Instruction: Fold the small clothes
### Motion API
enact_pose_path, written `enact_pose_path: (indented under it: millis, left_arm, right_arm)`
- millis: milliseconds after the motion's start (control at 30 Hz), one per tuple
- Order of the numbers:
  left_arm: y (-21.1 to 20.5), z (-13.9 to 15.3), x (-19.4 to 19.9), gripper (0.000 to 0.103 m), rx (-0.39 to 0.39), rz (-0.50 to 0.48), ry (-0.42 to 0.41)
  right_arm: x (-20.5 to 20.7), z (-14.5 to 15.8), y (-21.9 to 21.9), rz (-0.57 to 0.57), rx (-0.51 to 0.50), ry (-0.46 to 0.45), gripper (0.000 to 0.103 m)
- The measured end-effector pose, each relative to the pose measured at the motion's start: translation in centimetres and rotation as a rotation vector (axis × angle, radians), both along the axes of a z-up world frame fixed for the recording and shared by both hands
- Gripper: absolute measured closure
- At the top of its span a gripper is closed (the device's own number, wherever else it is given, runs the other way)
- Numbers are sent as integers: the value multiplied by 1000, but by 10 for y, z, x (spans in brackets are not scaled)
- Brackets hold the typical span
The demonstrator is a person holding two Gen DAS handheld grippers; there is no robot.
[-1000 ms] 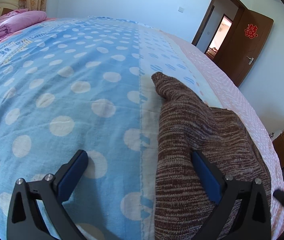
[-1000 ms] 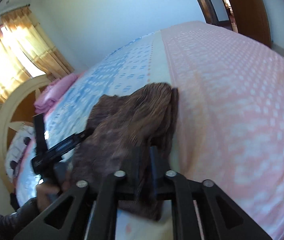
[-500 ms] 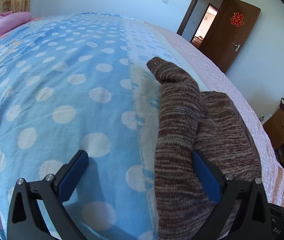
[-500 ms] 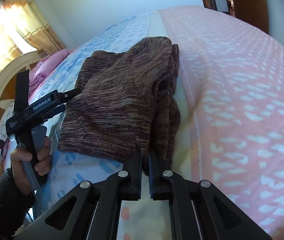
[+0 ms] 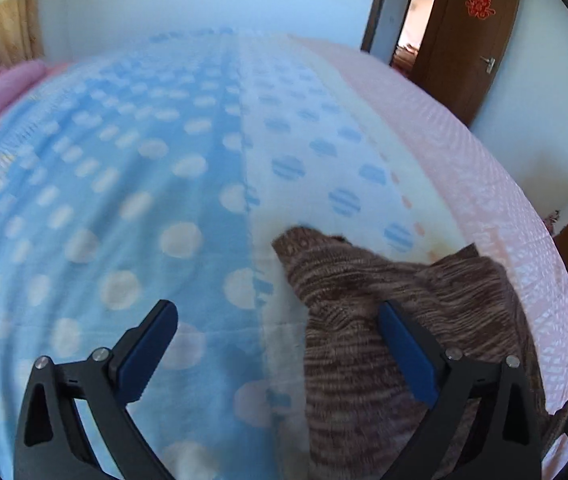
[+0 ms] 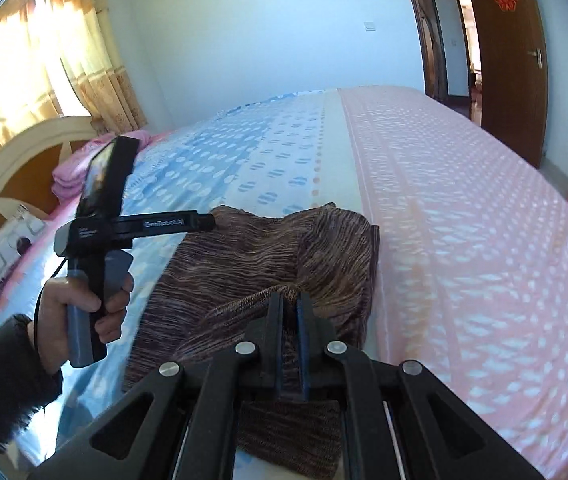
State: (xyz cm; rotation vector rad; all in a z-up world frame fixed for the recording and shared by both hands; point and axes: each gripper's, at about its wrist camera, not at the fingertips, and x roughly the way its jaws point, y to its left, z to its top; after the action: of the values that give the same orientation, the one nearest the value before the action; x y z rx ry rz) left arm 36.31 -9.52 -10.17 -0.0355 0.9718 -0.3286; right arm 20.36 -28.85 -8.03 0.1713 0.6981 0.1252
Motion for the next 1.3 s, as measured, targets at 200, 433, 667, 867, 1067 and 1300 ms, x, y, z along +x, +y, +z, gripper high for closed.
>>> enact_pose_path:
  millis: [200,433,667,867,1067,1300]
  left_arm:
    - [-9,-19,20,0,78,-30,-9]
    - [-23,-16,41,0,143,-39,-61]
    - [1,28,36,0,118,59,-153]
    - [-6,41,-36,0,96,-62,-168]
    - [3,19,-121,0,55,-168,-64]
    - [12,-13,-161,0,58,-114,17]
  right_arm:
    - [-23,-37,-20,80,28,226,96]
    - [-51,-40,-35,46,31,278,82]
    - [-32,15,-42,1,133,22,82]
    - [6,-6,4,87,36,35,82]
    - [-15,-43,0,77,107,186,82]
    - [-62,-14,2,52,156,41,81]
